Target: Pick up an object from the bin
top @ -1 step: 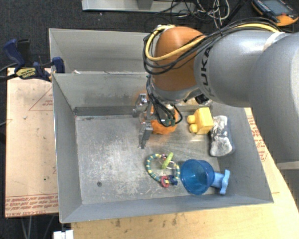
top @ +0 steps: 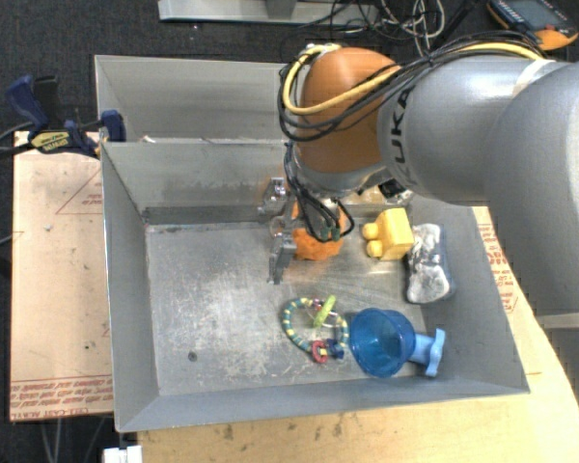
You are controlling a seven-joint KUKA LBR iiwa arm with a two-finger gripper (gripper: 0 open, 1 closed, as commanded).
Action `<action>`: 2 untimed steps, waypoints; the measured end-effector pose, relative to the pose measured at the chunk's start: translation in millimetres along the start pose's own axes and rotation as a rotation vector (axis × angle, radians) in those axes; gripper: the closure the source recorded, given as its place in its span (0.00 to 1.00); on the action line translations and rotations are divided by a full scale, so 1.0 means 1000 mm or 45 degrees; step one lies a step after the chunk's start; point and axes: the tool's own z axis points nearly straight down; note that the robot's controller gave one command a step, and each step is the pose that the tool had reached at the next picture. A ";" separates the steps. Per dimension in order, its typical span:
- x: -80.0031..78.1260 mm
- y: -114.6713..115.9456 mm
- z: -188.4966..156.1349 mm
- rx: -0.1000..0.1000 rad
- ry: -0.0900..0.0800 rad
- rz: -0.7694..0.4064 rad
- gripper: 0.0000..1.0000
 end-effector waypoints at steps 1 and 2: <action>-0.007 -0.048 0.020 0.000 -0.002 -0.127 0.00; -0.004 -0.071 0.024 0.002 0.000 0.009 0.00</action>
Offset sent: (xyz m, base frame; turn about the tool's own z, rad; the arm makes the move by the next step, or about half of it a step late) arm 0.0029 -0.0680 -0.0232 0.0244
